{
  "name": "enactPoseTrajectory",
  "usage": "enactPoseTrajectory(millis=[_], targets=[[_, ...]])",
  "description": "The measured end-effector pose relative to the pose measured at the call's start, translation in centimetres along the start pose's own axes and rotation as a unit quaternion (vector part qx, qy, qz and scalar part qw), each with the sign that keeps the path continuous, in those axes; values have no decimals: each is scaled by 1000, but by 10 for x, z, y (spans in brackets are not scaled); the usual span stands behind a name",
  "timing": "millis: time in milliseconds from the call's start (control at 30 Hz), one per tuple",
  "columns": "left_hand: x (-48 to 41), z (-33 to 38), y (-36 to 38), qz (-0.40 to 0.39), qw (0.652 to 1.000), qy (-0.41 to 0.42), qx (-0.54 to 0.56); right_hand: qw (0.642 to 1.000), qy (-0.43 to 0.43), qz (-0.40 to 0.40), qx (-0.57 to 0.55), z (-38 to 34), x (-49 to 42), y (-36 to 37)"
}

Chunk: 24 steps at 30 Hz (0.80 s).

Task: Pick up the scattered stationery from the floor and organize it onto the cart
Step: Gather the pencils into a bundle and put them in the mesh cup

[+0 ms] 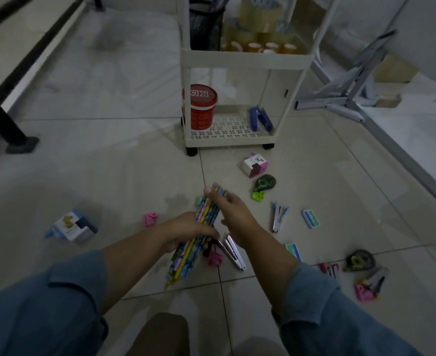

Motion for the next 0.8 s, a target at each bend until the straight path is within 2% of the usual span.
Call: enactPoseTrajectory(millis=[67, 133, 267, 333, 433, 533, 633, 800], targets=[[-8, 9, -4, -7, 999, 27, -42, 999, 47, -7, -14, 10, -5, 11], [-17, 12, -9, -6, 998, 37, -57, 997, 67, 28, -24, 12, -19, 17], [-29, 15, -31, -4, 1000, 0, 0, 994, 105, 30, -30, -1, -38, 39], [-28, 23, -37, -44, 999, -17, 4, 988, 127, 28, -87, -13, -42, 44], [-25, 44, -40, -97, 992, -30, -73, 971, 128, 71, -190, -38, -49, 23], [-30, 76, -45, -72, 991, -8, -110, 952, 123, 67, -273, -63, -57, 7], [-34, 114, -48, -35, 987, 45, -148, 950, 91, 46, -295, -89, -63, -1], [-25, 152, -46, -11, 984, 117, -131, 936, 88, 137, -313, -118, -66, -22]])
Point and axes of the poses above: each hand's wrist, its own x-axis away from the middle knuckle, its own y-axis out of the palm, z = x × y, the point moved 8 cm from there along -x, towards the middle knuckle, and after that the axes turned 10 degrees about z, right-handed, at the moved point
